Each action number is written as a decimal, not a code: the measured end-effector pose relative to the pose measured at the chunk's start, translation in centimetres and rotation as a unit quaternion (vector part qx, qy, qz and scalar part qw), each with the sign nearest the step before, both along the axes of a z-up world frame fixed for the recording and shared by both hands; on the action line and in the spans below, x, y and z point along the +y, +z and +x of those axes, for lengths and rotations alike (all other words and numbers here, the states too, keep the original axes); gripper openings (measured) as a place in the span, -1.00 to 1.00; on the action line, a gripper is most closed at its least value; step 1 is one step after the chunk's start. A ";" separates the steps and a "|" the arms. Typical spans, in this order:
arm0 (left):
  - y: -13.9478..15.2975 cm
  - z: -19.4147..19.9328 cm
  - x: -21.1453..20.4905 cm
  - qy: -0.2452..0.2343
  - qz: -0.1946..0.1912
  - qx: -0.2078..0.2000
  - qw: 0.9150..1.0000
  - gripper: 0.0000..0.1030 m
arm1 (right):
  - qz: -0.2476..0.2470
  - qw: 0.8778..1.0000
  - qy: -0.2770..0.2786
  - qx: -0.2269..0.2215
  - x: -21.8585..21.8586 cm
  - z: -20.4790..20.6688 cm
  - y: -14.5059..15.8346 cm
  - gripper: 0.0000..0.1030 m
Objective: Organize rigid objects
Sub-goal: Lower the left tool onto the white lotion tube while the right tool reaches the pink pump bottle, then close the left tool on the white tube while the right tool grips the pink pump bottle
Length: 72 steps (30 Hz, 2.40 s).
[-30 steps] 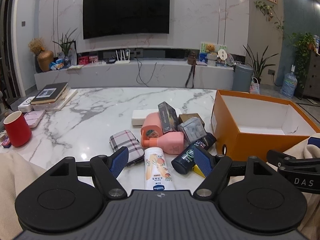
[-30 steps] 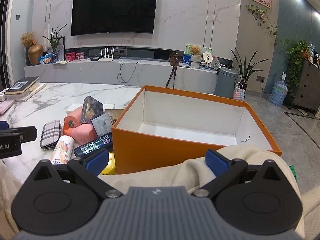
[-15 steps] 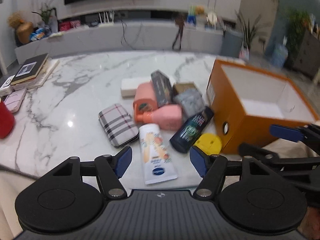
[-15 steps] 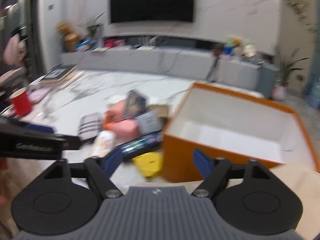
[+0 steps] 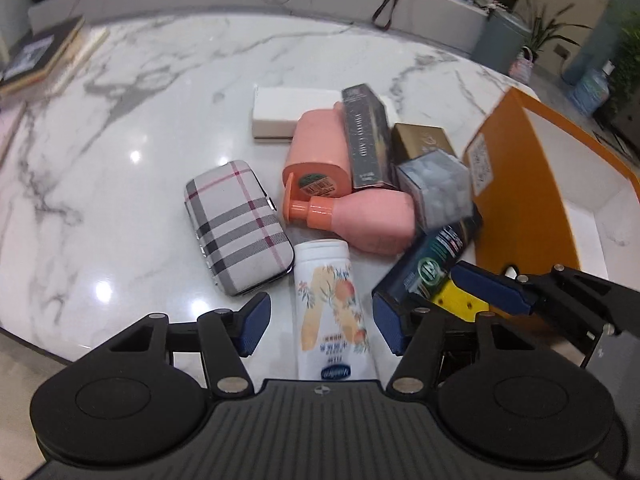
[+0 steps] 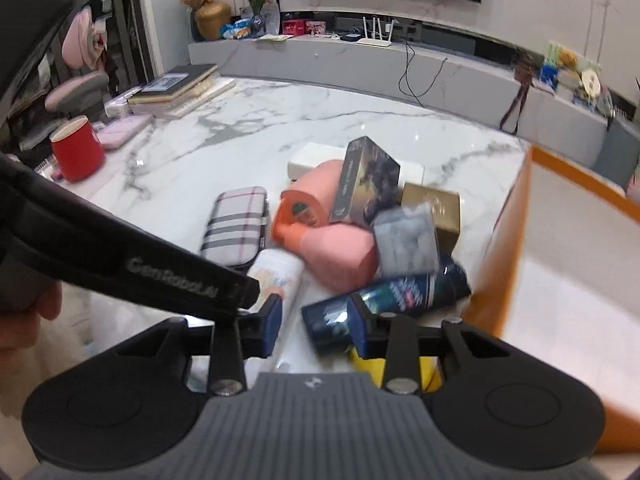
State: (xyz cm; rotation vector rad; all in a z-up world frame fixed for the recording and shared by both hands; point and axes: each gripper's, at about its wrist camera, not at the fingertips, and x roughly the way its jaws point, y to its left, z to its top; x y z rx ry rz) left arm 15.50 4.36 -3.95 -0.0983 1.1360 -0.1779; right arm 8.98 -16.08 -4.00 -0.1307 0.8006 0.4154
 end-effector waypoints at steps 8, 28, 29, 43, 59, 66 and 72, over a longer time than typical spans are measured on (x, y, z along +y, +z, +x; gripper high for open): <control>-3.4 2.1 0.6 0.030 -0.040 0.054 0.997 0.34 | -0.017 1.000 0.021 -0.003 0.3 1.2 -2.0 -0.32; -2.3 2.4 1.0 0.034 -0.052 -0.022 0.998 -0.04 | -0.048 0.998 0.038 -0.036 1.5 2.3 -1.4 -0.32; -2.2 2.5 1.2 0.037 -0.055 -0.027 0.997 -0.05 | -0.063 0.996 0.041 -0.043 1.9 2.5 -1.2 -0.32; -3.7 3.4 3.5 0.053 -0.095 0.023 0.994 -0.24 | -0.252 0.948 0.190 -0.048 6.6 6.7 -3.4 0.08; -3.9 3.2 5.4 0.102 -0.108 0.039 0.988 -0.08 | -0.095 0.982 0.090 0.138 4.6 10.0 0.1 -0.18; -4.3 3.6 5.7 0.113 -0.109 0.046 0.986 0.13 | -0.078 0.979 0.094 0.162 4.2 9.6 0.4 -0.17; -4.4 3.6 5.1 0.100 -0.095 0.045 0.989 0.21 | -0.108 0.976 0.121 0.143 4.5 10.5 -1.4 -0.04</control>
